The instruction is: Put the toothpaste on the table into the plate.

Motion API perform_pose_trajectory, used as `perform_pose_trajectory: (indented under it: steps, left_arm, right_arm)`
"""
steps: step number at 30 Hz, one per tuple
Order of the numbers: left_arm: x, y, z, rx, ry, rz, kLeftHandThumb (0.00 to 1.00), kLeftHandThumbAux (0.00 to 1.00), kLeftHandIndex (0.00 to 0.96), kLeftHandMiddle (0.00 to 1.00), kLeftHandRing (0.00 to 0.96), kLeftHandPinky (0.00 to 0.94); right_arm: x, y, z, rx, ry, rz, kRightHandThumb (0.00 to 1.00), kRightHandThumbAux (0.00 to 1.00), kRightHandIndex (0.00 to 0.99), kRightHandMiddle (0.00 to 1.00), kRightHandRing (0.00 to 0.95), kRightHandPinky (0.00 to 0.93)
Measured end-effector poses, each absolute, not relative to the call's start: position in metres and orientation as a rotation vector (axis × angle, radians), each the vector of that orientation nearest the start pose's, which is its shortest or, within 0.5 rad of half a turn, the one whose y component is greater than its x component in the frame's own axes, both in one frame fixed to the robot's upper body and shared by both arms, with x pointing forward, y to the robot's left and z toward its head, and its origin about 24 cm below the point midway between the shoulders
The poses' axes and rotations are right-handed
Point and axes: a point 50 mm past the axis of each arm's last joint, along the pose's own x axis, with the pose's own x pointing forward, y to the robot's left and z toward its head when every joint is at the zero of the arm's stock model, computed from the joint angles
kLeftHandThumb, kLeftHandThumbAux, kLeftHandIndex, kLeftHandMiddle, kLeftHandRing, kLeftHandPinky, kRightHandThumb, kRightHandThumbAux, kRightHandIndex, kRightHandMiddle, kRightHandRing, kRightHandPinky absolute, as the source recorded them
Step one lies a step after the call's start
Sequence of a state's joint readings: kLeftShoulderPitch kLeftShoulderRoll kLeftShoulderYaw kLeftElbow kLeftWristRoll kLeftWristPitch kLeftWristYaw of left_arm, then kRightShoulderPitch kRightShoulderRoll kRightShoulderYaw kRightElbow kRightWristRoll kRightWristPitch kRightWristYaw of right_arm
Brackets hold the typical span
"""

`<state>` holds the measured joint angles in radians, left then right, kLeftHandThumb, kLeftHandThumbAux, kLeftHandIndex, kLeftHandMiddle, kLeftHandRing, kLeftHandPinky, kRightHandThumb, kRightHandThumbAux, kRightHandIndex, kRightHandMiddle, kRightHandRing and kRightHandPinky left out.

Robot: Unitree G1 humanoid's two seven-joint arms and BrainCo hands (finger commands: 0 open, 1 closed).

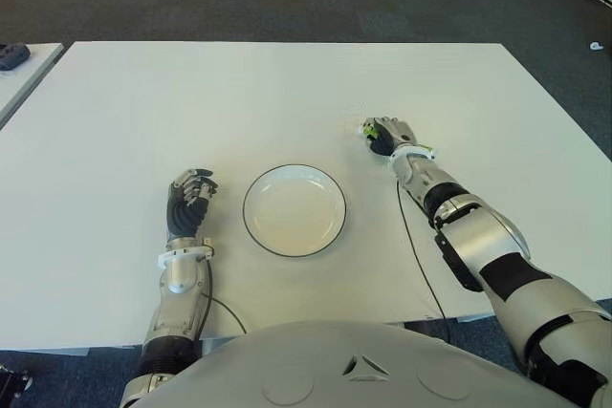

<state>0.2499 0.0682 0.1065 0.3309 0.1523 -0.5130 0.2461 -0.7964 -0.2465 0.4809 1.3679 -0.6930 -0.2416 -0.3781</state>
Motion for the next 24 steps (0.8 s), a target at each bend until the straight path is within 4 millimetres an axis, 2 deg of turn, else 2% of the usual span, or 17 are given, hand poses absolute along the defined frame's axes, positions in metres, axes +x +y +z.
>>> perform_pose_trajectory:
  steps: [10, 24]
  left_arm:
    - [0.175, 0.208, -0.030, 0.234, 0.041, 0.322, 0.705, 0.716, 0.429, 0.576, 0.580, 0.547]
    - [0.178, 0.208, -0.030, 0.239, 0.034, 0.314, 0.706, 0.717, 0.429, 0.580, 0.585, 0.556]
  right_arm:
    - [0.362, -0.156, 0.030, -1.146, -0.042, 0.181, 0.709, 0.721, 0.439, 0.851, 0.850, 0.850]
    - [0.368, -0.134, 0.073, -1.012, -0.377, 0.187, 0.711, 0.718, 0.439, 0.874, 0.871, 0.865]
